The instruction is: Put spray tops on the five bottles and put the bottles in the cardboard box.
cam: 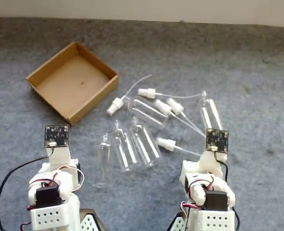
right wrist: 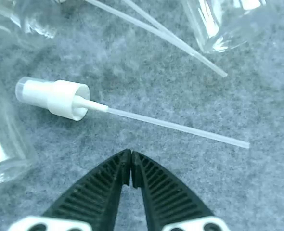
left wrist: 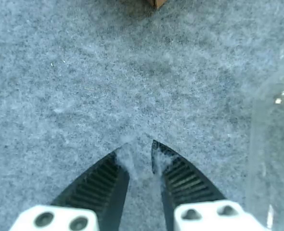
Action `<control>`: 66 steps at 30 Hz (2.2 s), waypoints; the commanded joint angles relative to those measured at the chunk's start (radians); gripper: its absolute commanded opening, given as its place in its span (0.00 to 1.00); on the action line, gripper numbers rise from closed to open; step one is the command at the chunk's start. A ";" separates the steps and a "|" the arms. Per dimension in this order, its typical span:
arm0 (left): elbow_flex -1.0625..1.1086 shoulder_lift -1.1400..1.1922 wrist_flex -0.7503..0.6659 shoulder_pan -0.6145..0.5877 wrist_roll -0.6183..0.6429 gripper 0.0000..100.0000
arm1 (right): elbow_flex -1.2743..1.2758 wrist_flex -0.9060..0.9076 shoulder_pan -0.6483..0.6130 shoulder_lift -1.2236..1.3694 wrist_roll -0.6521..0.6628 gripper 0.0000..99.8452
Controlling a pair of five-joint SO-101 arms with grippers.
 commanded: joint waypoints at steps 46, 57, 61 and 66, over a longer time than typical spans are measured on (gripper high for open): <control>-1.156 1.257 0.279 0.262 -0.212 0.16 | 0.168 0.007 0.008 -0.007 -0.014 0.00; -1.231 1.503 0.278 0.317 -0.046 0.26 | 0.168 0.007 0.012 -0.007 -0.014 0.00; -1.225 1.508 0.279 0.329 -0.046 0.26 | 0.168 0.007 0.012 -0.007 -0.014 0.00; -1.136 1.506 0.218 0.348 0.020 0.26 | 0.168 0.007 0.012 -0.007 -0.014 0.00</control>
